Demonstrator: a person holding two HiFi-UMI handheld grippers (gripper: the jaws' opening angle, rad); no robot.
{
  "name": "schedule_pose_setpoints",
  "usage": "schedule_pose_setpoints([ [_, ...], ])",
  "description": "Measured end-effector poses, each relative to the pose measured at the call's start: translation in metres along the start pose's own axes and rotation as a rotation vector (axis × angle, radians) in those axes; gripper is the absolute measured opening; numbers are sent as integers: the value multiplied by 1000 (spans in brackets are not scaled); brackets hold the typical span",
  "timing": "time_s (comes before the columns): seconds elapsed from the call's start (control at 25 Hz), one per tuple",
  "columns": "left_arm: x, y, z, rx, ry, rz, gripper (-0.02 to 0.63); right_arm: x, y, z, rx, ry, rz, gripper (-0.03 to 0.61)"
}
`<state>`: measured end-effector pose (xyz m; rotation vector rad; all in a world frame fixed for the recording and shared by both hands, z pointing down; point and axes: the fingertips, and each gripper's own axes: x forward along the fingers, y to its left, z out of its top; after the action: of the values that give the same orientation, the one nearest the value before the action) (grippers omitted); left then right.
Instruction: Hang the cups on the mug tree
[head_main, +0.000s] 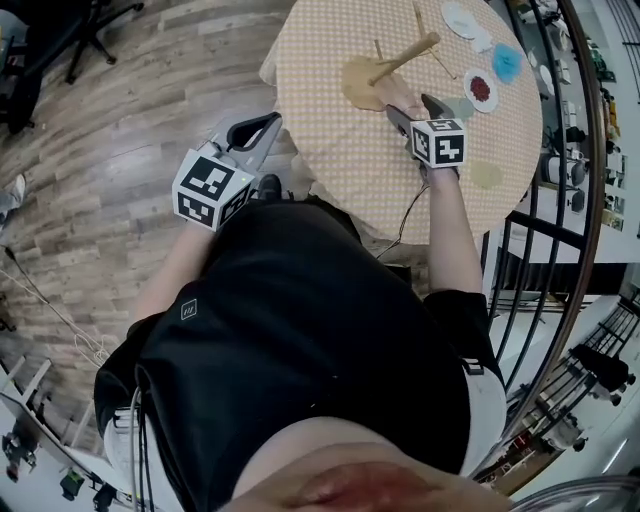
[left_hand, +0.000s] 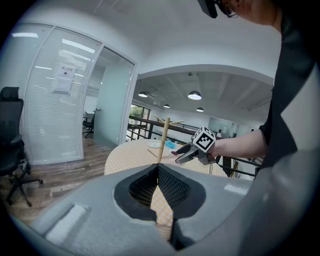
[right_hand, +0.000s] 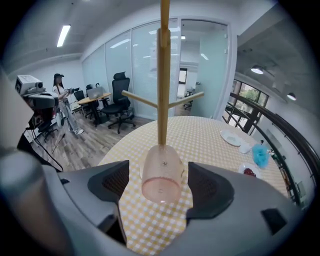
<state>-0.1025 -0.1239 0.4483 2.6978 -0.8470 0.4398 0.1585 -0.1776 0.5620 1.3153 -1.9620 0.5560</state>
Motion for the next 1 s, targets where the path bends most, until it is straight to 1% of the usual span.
schedule_pose_setpoints([
  [0.12, -4, -2, 3, 15, -24, -36, 8, -28, 4, 11, 34, -76, -52, 367],
  [0.2, -3, -6, 9, 41, -48, -70, 8, -53, 7, 19, 45, -144, -86, 367],
  [0.28, -3, -10, 18, 71, -72, -96, 8, -75, 14, 27, 61, -211, -105, 365],
  [0.4, -7, -25, 27, 82, -97, -133, 8, -109, 30, 30, 118, -307, -116, 356],
  [0.56, 2, -52, 35, 106, -93, -198, 8, -155, 54, 39, 174, -452, -102, 280],
  [0.64, 7, -73, 39, 108, -90, -227, 8, -180, 68, 37, 188, -504, -83, 245],
  [0.8, 24, -120, 50, 122, -84, -272, 8, -230, 92, 22, 182, -570, -60, 165],
  [0.88, 31, -144, 54, 126, -81, -296, 8, -256, 103, 12, 210, -616, -48, 117],
  [0.96, 35, -165, 60, 128, -82, -319, 8, -278, 113, 4, 251, -664, -31, 53],
  [1.0, 37, -174, 65, 128, -87, -334, 8, -286, 117, 0, 267, -684, -21, 39],
])
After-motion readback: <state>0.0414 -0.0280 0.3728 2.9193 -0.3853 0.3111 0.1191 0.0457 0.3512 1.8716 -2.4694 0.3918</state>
